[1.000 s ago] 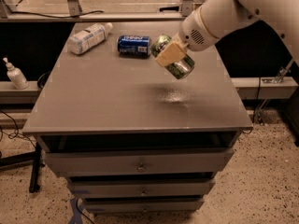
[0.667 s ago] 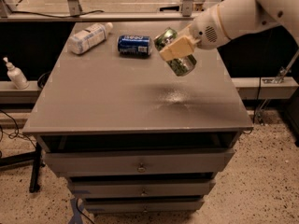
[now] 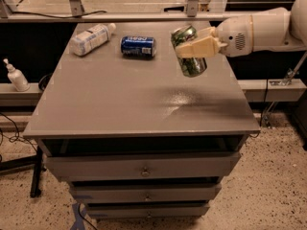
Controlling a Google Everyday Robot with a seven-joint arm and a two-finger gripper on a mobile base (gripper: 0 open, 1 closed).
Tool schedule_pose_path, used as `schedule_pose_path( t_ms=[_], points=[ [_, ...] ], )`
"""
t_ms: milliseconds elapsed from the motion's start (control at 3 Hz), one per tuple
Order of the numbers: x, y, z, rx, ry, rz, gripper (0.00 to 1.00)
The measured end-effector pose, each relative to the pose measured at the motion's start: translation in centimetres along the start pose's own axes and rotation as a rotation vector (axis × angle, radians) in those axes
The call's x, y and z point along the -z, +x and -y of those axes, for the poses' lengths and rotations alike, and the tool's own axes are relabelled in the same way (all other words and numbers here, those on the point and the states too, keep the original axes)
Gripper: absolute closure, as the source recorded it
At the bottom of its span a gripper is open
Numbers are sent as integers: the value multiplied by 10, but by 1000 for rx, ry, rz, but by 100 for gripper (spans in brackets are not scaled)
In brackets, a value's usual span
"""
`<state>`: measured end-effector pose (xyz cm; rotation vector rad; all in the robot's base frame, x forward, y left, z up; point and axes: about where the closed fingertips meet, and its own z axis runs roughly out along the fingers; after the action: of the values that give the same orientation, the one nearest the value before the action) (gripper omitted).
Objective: Place green can upright
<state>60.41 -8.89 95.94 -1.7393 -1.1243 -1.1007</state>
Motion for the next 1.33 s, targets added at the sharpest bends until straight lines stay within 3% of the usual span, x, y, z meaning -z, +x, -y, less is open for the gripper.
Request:
schedule_pose_path(
  t_ms=[333,1000,1333],
  points=[
    [16,-6,-2,11,53,-88,100],
    [46,-28,-5,90,127,-222,100],
    [56,-50,-3,157,185,-316,100]
  ],
)
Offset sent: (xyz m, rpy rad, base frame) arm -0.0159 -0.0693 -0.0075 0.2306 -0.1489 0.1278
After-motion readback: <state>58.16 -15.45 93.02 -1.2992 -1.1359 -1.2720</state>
